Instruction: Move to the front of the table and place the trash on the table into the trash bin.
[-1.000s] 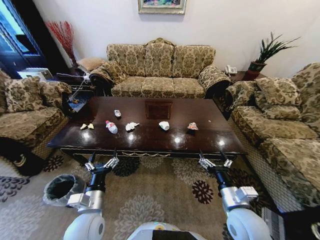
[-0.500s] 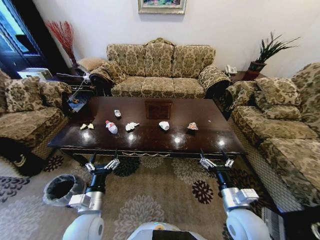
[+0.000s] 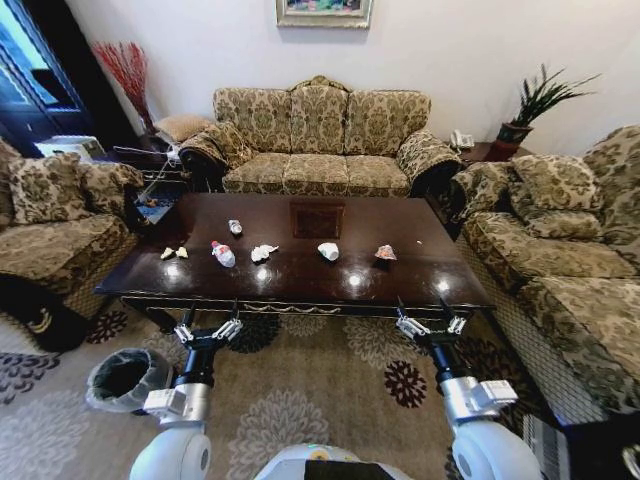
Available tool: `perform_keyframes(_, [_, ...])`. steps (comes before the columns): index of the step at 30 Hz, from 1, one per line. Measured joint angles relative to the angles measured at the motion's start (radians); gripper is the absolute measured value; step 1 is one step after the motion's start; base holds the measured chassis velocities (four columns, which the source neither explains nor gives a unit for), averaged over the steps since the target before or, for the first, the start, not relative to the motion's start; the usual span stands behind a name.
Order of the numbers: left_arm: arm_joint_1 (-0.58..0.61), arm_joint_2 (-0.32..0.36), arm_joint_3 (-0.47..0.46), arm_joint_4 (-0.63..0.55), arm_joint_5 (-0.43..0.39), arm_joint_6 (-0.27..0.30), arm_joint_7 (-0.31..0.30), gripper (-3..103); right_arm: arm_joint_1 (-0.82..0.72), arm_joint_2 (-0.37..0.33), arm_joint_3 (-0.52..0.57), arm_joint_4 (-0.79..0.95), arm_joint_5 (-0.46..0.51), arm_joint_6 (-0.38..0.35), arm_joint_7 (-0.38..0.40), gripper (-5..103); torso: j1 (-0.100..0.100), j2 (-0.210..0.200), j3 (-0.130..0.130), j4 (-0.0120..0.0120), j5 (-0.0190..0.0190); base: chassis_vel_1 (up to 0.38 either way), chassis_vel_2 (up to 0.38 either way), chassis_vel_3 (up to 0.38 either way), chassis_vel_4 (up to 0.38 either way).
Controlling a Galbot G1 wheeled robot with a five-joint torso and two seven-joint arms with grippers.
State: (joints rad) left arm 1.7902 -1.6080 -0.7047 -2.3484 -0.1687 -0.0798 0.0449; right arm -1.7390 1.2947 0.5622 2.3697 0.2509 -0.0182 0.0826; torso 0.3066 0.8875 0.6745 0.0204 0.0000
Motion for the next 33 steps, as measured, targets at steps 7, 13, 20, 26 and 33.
perform_keyframes(7, [0.006,0.000,0.002,0.000,0.001,-0.006,0.000,100,-0.006,0.000,-0.001,0.001,-0.005,0.003,0.000,100,0.000,0.000,0.000,0.0000,0.0000,0.000,0.000,0.000,0.000])
perform_keyframes(13, [0.010,0.000,0.002,0.001,0.001,-0.007,0.000,100,-0.007,0.004,-0.004,0.002,-0.008,0.006,0.000,100,0.000,0.000,0.000,0.0000,0.0002,0.090,0.080,-0.079,-0.091])
perform_keyframes(20, [0.009,0.000,0.002,0.010,0.001,-0.007,0.000,100,-0.003,0.002,-0.005,-0.001,-0.008,0.007,0.000,100,0.000,0.000,0.000,0.0000,-0.0002,0.224,0.224,-0.206,-0.207])
perform_keyframes(26, [0.006,0.000,0.002,0.019,0.000,-0.007,0.000,100,0.001,0.002,-0.010,-0.009,-0.006,0.010,0.001,100,0.000,0.000,0.000,0.0001,-0.0003,0.304,0.305,-0.299,-0.283])
perform_keyframes(33, [0.005,0.000,-0.004,0.026,-0.002,-0.007,-0.001,100,0.008,0.004,-0.018,-0.025,-0.007,0.017,0.001,100,0.000,0.000,0.000,0.0000,-0.0002,0.331,0.316,-0.336,-0.333])
